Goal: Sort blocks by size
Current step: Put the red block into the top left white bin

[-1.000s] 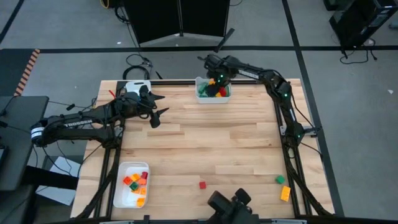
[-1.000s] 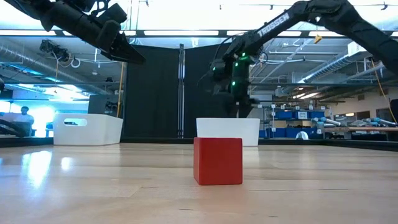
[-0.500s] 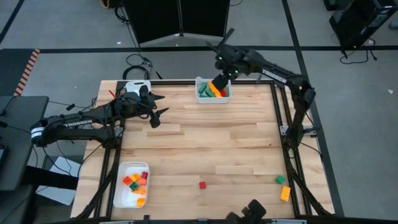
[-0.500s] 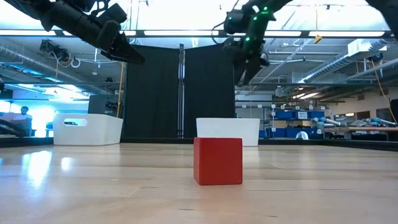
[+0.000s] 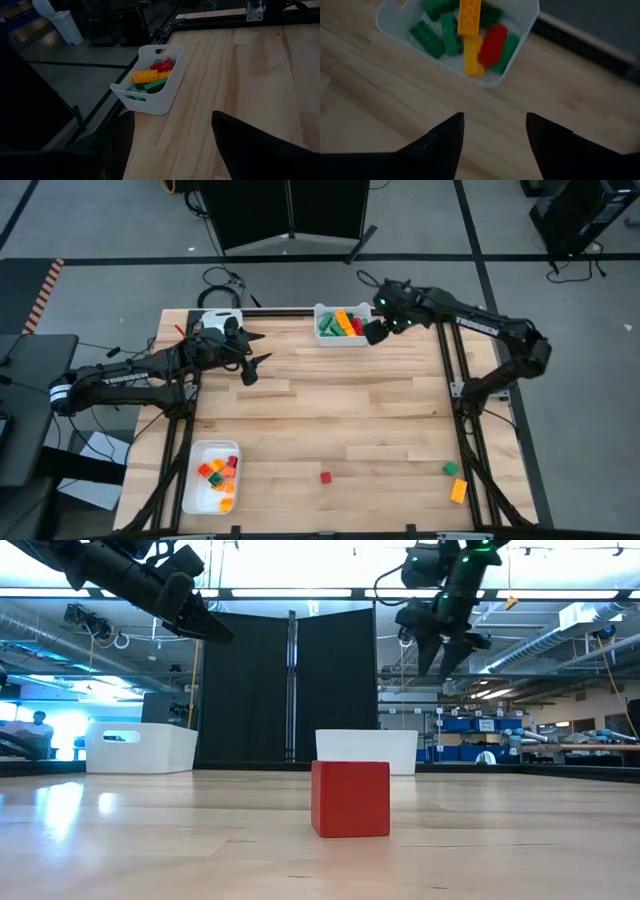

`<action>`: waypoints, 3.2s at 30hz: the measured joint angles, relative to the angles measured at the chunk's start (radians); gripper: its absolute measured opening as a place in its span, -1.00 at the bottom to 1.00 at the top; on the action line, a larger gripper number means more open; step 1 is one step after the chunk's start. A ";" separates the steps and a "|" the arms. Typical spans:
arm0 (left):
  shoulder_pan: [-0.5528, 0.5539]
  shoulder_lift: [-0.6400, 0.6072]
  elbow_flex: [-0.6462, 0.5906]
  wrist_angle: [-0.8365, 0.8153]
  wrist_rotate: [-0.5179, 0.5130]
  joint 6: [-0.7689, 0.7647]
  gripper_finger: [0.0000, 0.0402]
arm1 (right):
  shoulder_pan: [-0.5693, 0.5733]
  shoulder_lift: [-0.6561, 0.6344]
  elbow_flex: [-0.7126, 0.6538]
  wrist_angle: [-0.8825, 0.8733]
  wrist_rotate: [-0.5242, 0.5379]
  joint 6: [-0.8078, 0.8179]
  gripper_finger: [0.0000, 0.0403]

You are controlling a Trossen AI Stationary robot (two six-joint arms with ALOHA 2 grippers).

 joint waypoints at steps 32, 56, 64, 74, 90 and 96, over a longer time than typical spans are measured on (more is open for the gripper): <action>0.000 0.005 0.000 0.000 0.087 0.084 0.37 | 0.379 -0.091 -0.205 0.268 -0.006 0.287 0.12; 0.000 0.005 0.000 0.000 0.088 0.083 0.37 | 0.379 -0.090 -0.205 0.276 -0.027 0.082 0.12; 0.000 0.005 0.000 0.000 0.088 0.083 0.37 | 0.379 -0.090 -0.205 0.276 -0.028 0.079 0.12; 0.000 0.005 0.000 0.000 0.089 0.083 0.37 | 0.379 -0.090 -0.205 0.276 -0.036 0.063 0.12; 0.000 0.005 0.000 0.000 0.089 0.083 0.37 | 0.379 -0.090 -0.205 0.300 -0.046 0.060 0.12; 0.000 0.005 0.000 0.000 0.089 0.083 0.37 | 0.379 -0.090 -0.205 0.304 -0.046 0.058 0.12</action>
